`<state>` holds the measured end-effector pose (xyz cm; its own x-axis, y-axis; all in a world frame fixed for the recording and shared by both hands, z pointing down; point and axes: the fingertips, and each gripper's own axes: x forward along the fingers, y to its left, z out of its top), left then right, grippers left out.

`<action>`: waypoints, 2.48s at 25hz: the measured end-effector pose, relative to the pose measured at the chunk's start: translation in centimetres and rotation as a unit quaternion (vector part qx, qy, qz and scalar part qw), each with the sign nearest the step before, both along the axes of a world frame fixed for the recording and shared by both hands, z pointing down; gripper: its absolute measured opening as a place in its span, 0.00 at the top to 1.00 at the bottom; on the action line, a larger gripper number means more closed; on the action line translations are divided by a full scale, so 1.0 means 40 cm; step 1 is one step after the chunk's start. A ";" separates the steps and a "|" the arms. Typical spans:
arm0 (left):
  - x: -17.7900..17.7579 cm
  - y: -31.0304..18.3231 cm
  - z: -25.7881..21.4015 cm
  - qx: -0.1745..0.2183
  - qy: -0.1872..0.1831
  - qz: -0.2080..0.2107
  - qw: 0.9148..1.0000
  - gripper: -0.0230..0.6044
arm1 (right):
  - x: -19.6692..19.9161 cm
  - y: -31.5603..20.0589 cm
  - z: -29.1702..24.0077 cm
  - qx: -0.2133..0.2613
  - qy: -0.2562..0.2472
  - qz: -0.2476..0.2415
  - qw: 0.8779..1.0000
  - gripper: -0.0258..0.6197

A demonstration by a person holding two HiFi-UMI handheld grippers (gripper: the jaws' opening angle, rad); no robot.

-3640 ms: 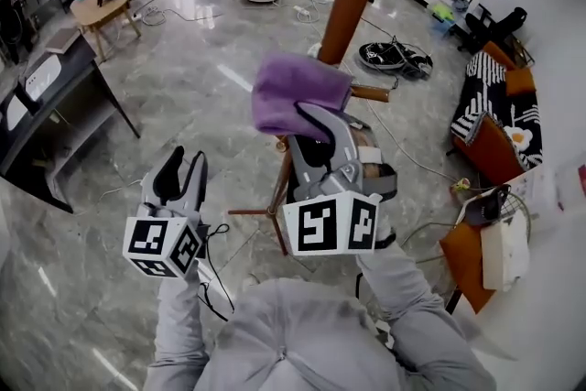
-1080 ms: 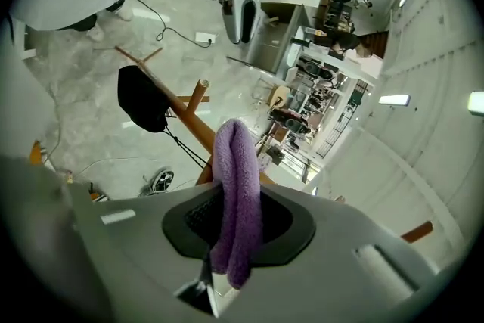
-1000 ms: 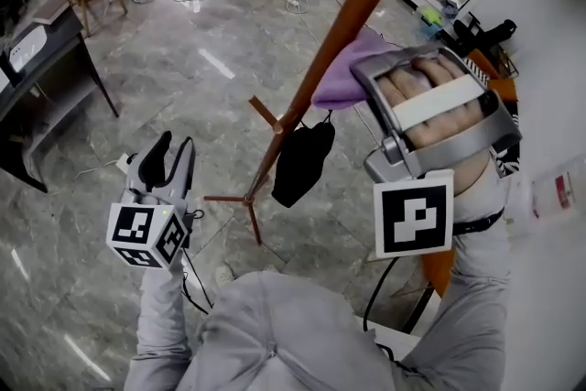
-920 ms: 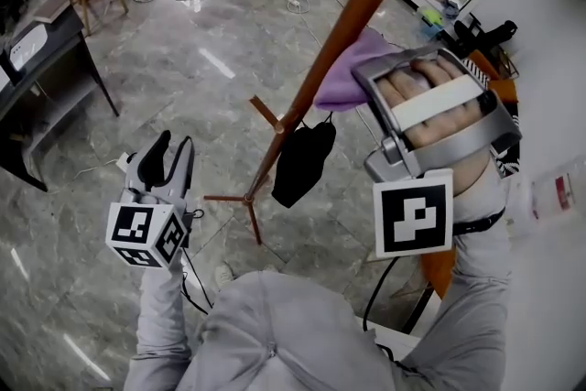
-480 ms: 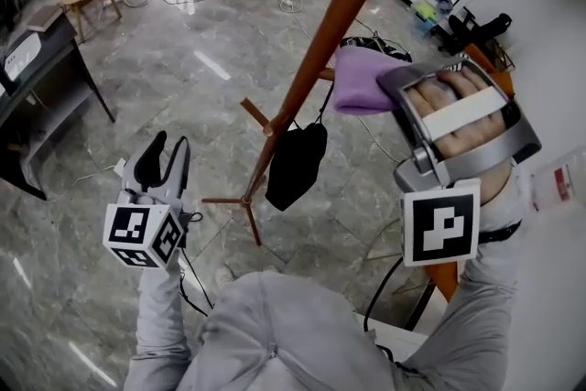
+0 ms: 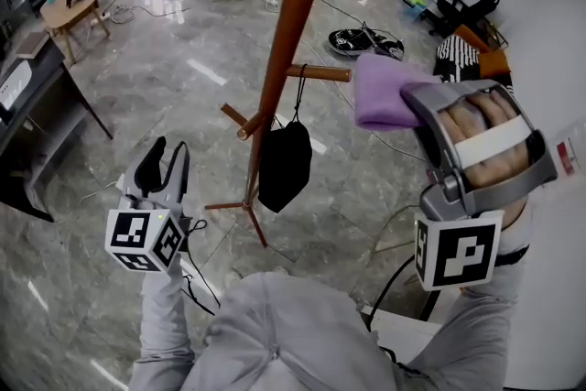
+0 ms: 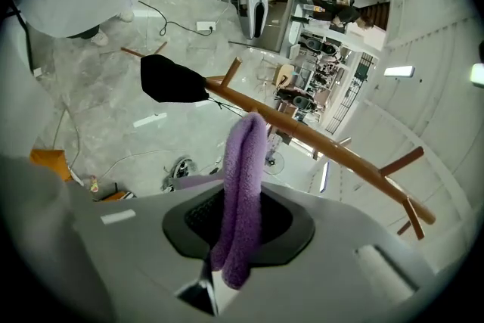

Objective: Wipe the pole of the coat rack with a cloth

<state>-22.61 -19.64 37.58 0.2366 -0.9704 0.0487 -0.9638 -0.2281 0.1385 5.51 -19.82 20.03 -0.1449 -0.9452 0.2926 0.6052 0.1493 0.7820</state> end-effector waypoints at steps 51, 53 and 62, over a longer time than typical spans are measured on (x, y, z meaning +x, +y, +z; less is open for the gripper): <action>-0.071 0.189 -0.004 -0.040 -0.040 -0.114 0.992 0.70 | -0.311 -0.080 0.302 -0.206 -0.479 -0.123 0.844 0.87; -0.068 0.186 -0.002 -0.041 -0.040 -0.112 0.992 0.70 | -0.314 -0.071 0.309 -0.227 -0.486 -0.123 0.835 0.87; -0.031 0.173 0.002 -0.042 -0.042 -0.103 0.993 0.70 | -0.323 0.021 0.327 -0.260 -0.449 -0.158 0.840 0.87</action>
